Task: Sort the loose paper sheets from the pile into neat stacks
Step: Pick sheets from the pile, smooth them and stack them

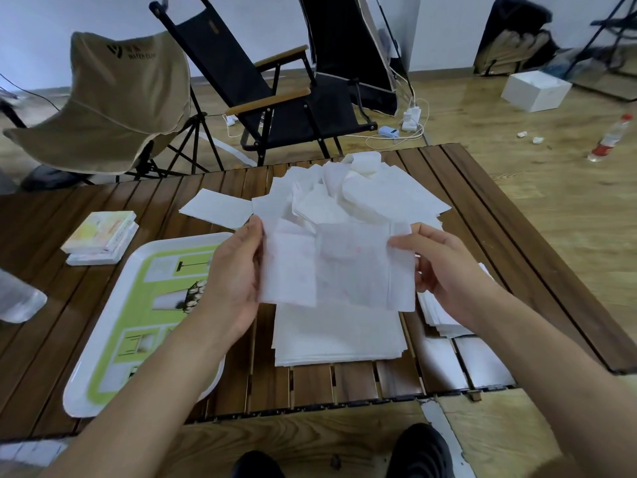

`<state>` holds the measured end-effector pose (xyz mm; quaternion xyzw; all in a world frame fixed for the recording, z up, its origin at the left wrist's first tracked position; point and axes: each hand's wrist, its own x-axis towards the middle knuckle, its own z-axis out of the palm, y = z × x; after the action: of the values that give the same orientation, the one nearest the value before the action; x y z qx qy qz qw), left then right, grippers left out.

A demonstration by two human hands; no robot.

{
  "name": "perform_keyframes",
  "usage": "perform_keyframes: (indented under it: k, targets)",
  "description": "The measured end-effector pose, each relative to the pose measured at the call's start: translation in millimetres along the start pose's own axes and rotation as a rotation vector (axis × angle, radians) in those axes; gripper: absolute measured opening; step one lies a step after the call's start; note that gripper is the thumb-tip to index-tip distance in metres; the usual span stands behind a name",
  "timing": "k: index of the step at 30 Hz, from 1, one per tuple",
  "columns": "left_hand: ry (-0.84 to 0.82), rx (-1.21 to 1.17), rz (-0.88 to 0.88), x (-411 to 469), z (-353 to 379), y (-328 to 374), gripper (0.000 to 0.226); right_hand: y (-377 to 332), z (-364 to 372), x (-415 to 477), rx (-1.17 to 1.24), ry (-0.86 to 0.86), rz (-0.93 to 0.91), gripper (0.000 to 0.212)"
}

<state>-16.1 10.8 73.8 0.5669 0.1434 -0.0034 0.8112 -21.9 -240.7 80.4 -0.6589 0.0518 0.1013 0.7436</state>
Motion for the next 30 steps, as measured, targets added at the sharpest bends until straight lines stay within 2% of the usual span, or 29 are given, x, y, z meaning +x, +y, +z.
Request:
perform_keyframes:
  k: [2,4,5,6,7,8,10,11,13,16,21,30]
  targets:
    - [0.049,0.241,0.085,-0.8,-4.7,-1.4,0.03,-1.0,-1.2,0.0,0.004,-0.024,0.0,0.021]
    - [0.054,0.778,0.314,3.6,-13.7,-5.3,0.02,-4.3,-1.0,-1.9,0.018,-0.069,-0.006,0.012]
    - [0.019,1.01,0.384,5.2,-17.8,-7.6,0.019,-4.7,0.1,-2.5,0.027,-0.089,-0.007,0.014]
    - [-0.018,1.124,0.401,5.8,-19.6,-10.0,0.02,-4.8,1.3,-3.2,0.032,-0.102,-0.001,0.027]
    - [-0.06,1.14,0.404,3.6,-18.7,-11.4,0.022,-5.4,3.1,-4.6,0.057,-0.116,0.006,0.036]
    - [-0.091,1.098,0.415,0.4,-15.6,-13.2,0.022,-6.9,6.2,-6.2,0.081,-0.104,0.007,0.036]
    - [-0.111,1.014,0.483,-8.9,-4.5,-14.6,0.022,-4.5,9.5,-5.3,0.126,-0.086,-0.006,0.019]
    - [-0.122,1.007,0.521,-14.7,0.9,-14.2,0.025,-3.6,11.6,-4.2,0.157,-0.067,-0.005,0.023]
    - [-0.187,1.059,0.625,-26.7,9.8,-12.4,0.044,-3.6,16.5,-4.8,0.236,-0.059,0.003,0.017]
    - [-0.333,1.185,0.841,-36.8,16.6,-14.7,0.067,-3.4,18.7,-5.7,0.314,-0.103,0.045,0.026]
    - [-0.324,1.15,0.972,-39.4,23.2,-15.6,0.047,-1.0,16.1,-5.0,0.317,-0.129,0.065,0.032]
    - [-0.318,1.224,1.174,-38.2,20.0,-11.8,0.034,-1.3,15.5,-6.9,0.241,-0.134,0.083,0.025]
